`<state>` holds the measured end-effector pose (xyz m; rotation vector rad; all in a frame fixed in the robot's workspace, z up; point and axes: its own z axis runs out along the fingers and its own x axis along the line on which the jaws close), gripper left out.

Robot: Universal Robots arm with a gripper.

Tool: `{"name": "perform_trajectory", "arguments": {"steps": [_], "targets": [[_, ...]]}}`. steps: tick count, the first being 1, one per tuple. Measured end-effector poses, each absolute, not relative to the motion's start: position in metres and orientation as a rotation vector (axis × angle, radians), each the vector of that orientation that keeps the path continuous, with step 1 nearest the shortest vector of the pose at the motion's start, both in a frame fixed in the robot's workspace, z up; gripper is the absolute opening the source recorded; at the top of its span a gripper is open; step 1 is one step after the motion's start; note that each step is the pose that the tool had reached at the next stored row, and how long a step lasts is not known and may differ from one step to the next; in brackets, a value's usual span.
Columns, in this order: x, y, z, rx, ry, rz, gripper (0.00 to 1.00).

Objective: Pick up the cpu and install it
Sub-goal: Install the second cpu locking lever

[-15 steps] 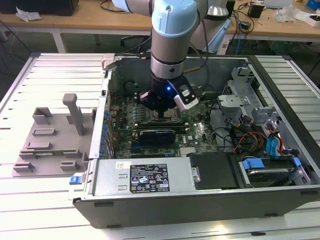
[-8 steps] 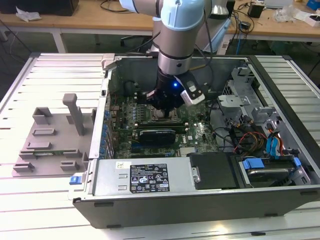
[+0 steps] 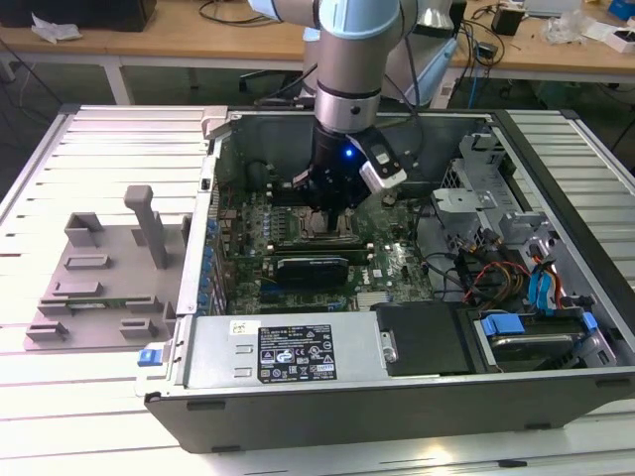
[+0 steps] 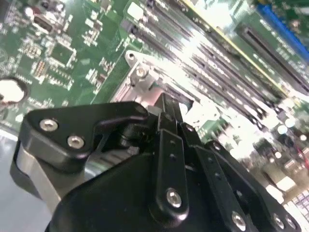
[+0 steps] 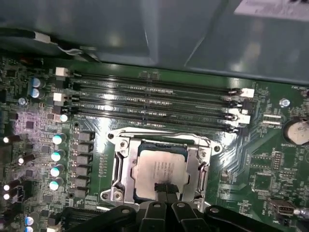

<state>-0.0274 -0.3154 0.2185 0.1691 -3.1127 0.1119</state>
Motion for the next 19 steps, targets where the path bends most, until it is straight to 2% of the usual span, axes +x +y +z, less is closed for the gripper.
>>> {"name": "perform_trajectory", "arguments": {"steps": [10, 19], "targets": [[-0.027, -0.315, 0.280, 0.169, -3.113, 0.112, 0.11], [-0.027, -0.315, 0.284, 0.169, -3.113, 0.111, 0.11]]}}
